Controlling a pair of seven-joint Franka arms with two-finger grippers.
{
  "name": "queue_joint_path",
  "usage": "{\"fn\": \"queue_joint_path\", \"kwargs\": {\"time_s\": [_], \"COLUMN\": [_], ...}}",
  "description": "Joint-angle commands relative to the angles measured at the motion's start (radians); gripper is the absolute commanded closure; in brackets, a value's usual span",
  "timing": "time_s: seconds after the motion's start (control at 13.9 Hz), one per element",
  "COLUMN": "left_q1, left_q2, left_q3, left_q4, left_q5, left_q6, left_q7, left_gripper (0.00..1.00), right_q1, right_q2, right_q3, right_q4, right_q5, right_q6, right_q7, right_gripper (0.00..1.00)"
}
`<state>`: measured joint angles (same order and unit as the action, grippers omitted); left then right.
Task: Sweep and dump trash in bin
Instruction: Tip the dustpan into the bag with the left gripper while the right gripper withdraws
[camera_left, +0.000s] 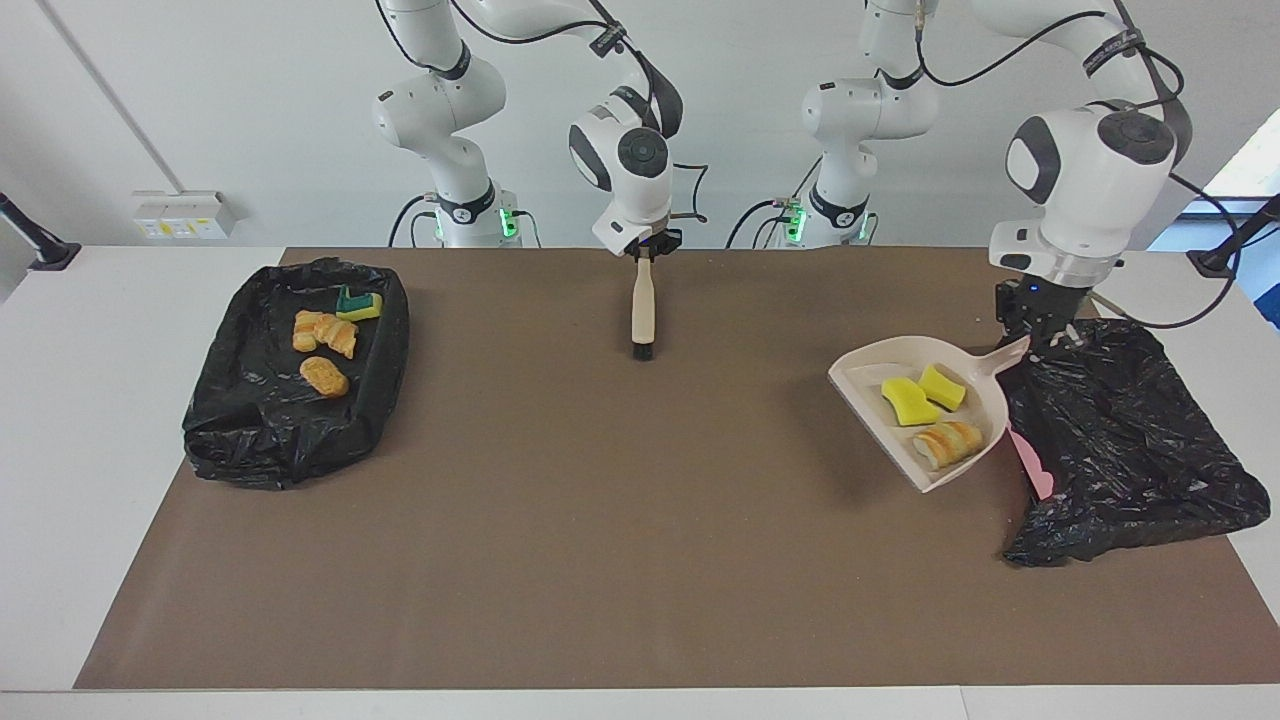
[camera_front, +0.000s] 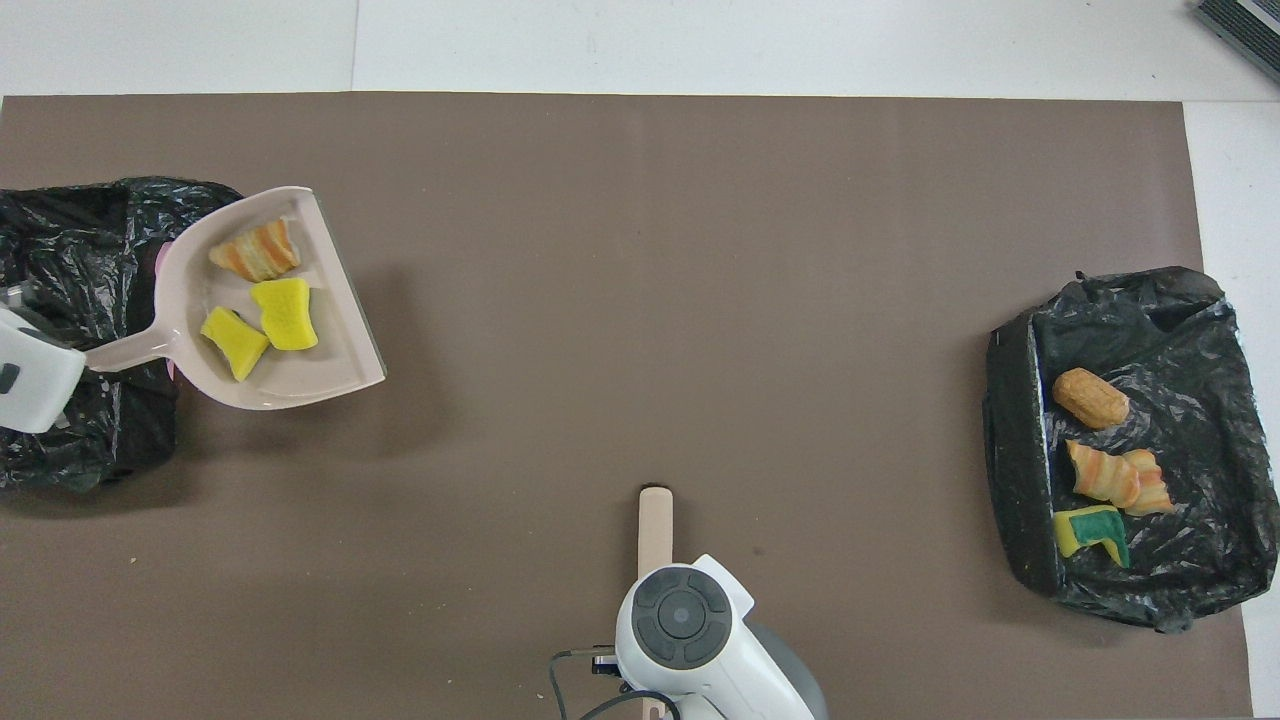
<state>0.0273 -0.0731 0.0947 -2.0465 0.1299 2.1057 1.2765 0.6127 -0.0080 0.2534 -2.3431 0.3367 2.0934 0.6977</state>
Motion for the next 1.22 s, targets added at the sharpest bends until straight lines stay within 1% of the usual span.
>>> {"fn": "queue_joint_path", "kwargs": {"time_s": [0.0,0.07,0.14,0.22,0.36,0.43,0.5,0.65,0.79,0.93,1.08,1.15], "left_q1": [0.148,0.210,0.251,0.288,0.341,0.364,0.387,0.396,0.378,0.350,0.330,0.329], "left_q2": [-0.007,0.002,0.031,0.062,0.114,0.130,0.144,0.165,0.177,0.184,0.202,0.208], "left_q3": [-0.010,-0.010,-0.009,-0.004,-0.003,-0.001,-0.003,-0.003,-0.003,-0.004,-0.006,-0.004], "left_q4": [0.045,0.072,0.125,0.178,0.274,0.307,0.333,0.368,0.373,0.371,0.362,0.365], "left_q5": [-0.106,-0.137,-0.147,-0.145,-0.125,-0.101,-0.046,0.112,0.268,0.370,0.511,0.546], "left_q6": [-0.024,-0.023,-0.027,-0.033,-0.052,-0.053,-0.052,-0.032,-0.024,-0.018,0.008,0.014], "left_q7": [0.023,0.080,0.159,0.215,0.288,0.323,0.337,0.345,0.350,0.345,0.340,0.339], "left_gripper": [1.00,1.00,1.00,1.00,1.00,1.00,1.00,1.00,1.00,1.00,1.00,1.00], "right_q1": [0.007,0.004,0.002,0.002,-0.014,-0.037,-0.063,-0.126,-0.210,-0.293,-0.359,-0.399], "right_q2": [0.016,0.020,0.023,0.025,0.031,0.023,0.016,-0.012,-0.044,-0.082,-0.096,-0.108], "right_q3": [0.000,-0.002,-0.002,-0.002,-0.006,-0.008,-0.010,-0.014,-0.014,-0.013,-0.014,-0.014], "right_q4": [0.008,0.010,0.011,0.016,0.059,0.079,0.100,0.148,0.195,0.229,0.267,0.289], "right_q5": [0.008,0.008,0.008,-0.002,-0.018,-0.018,-0.021,-0.056,-0.108,-0.154,-0.189,-0.205], "right_q6": [0.016,0.016,0.014,0.013,-0.004,-0.016,-0.032,-0.091,-0.192,-0.278,-0.344,-0.369], "right_q7": [0.025,0.025,0.020,0.010,0.008,0.008,0.011,0.009,0.008,0.006,0.006,0.005], "right_gripper": [1.00,0.78,0.41,0.00,0.00,0.00,0.00,0.00,0.00,0.00,0.00,0.00]}}
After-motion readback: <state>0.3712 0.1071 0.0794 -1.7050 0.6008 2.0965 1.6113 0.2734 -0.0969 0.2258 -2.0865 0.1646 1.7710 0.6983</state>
